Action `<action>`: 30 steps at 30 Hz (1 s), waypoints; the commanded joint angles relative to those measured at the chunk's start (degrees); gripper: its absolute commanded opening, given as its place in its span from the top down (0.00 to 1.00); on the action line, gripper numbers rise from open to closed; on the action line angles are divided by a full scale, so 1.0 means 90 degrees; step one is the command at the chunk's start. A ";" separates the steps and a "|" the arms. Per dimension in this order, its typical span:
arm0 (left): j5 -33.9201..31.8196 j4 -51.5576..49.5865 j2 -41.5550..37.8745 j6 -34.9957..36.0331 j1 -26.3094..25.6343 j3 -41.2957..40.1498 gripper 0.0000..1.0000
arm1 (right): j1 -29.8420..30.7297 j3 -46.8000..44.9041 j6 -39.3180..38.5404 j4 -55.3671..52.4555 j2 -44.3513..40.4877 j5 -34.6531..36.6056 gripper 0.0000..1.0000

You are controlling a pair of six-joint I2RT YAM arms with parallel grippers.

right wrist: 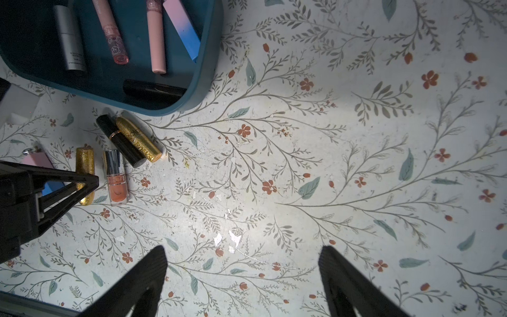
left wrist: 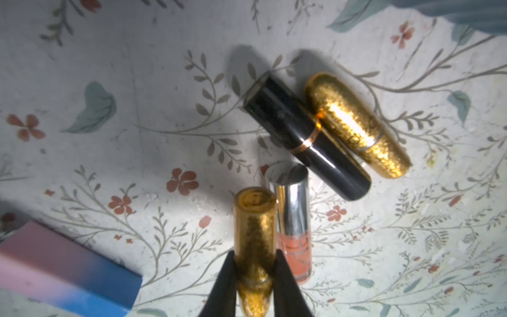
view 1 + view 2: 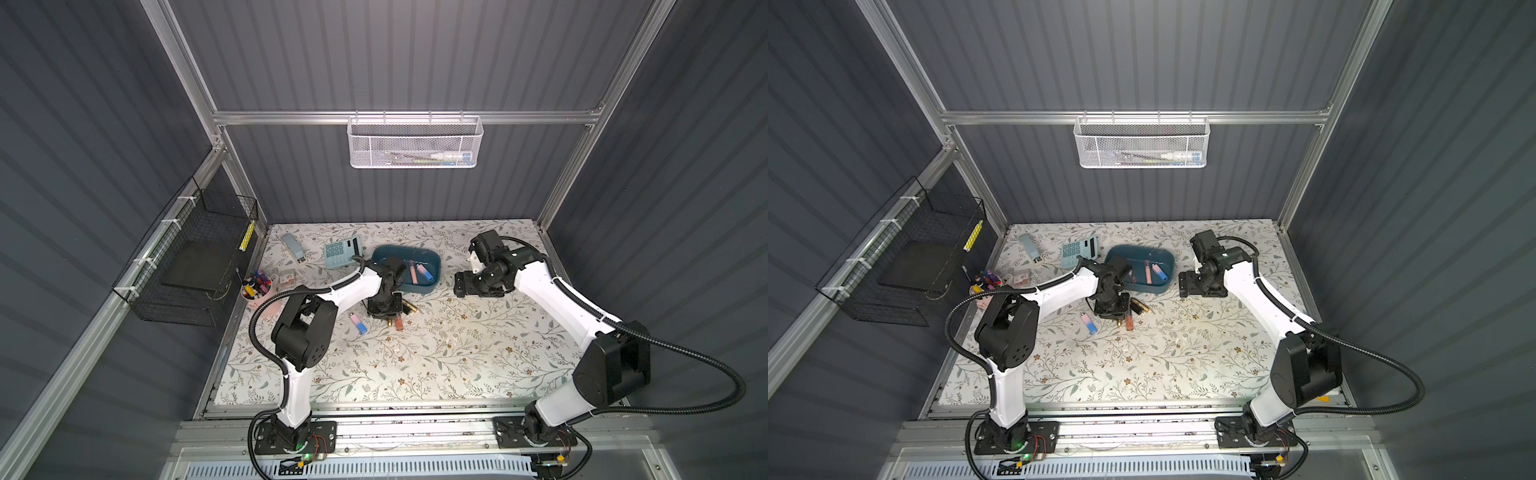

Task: Put the lipstick into the storage box
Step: Pick up the lipstick at the center of the board, then place the lipstick in the storage box.

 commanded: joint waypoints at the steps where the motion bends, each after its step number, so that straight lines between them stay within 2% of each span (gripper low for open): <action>1: -0.0108 -0.0615 -0.0149 0.0249 -0.0035 0.0369 0.88 | -0.0034 0.0171 0.0003 -0.0100 0.0029 0.0048 0.12; 8: -0.0286 -0.1226 -0.0126 0.0489 -0.0035 0.1236 0.88 | -0.0095 0.0411 -0.0042 -0.0089 0.0149 0.0052 0.11; 13: -0.0357 -0.1458 0.0202 0.0655 -0.0038 0.2144 0.88 | -0.0144 0.0641 -0.0066 -0.0116 0.0258 0.0031 0.12; 24: -0.0386 -0.1367 0.1882 0.1093 0.0047 0.4428 0.87 | -0.0211 0.1144 -0.0110 -0.0167 0.0485 0.0085 0.11; 30: -0.0411 -0.0988 0.2556 0.1217 0.0269 0.4808 0.87 | -0.0223 0.1248 -0.0057 -0.0193 0.0525 0.0104 0.11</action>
